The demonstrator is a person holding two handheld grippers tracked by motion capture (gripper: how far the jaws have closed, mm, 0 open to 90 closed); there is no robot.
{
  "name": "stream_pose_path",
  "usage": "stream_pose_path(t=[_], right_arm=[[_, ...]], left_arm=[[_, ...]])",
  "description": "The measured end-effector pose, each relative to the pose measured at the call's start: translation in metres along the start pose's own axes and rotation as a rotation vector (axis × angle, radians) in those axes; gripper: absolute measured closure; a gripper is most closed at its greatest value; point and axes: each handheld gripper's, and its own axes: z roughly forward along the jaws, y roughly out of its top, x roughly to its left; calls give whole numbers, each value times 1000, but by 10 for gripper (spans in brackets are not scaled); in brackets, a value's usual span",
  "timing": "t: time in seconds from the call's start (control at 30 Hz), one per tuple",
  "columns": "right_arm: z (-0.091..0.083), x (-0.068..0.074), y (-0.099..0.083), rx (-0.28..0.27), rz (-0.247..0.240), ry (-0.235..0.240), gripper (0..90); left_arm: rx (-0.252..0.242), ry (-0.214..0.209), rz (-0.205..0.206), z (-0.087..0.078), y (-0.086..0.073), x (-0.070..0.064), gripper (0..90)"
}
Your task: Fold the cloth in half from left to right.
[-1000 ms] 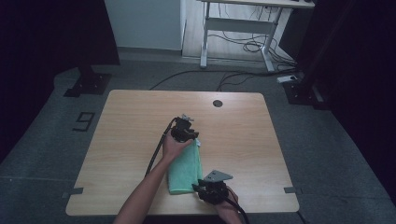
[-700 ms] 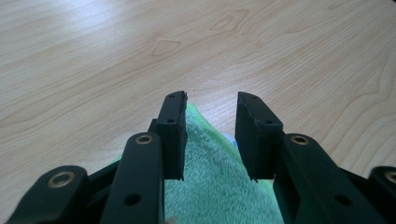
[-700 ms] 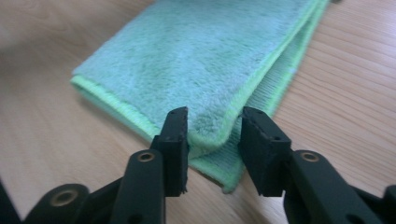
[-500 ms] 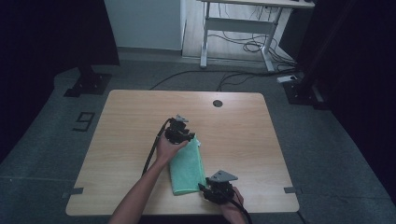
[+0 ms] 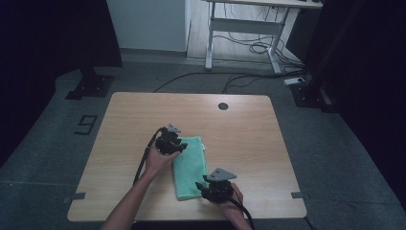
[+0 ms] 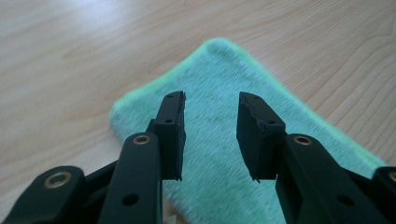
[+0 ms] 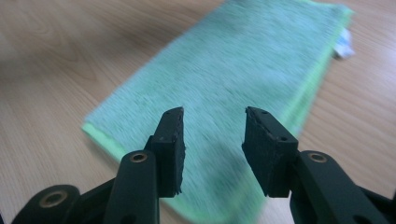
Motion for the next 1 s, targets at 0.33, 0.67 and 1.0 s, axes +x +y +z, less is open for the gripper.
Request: stream_pose_path(t=[0.33,0.67,1.0], right_arm=[[38,-8,12,95,-44,17,557],[32,-14,2,88,-17,12,577],[13,-21,-14,71,27,-19,602]], left_arm=[[65,7,-27,13,-16,18,635],[54,-6,-16,24,-16,13,662],[70,-47,38,42,1,-9,666]])
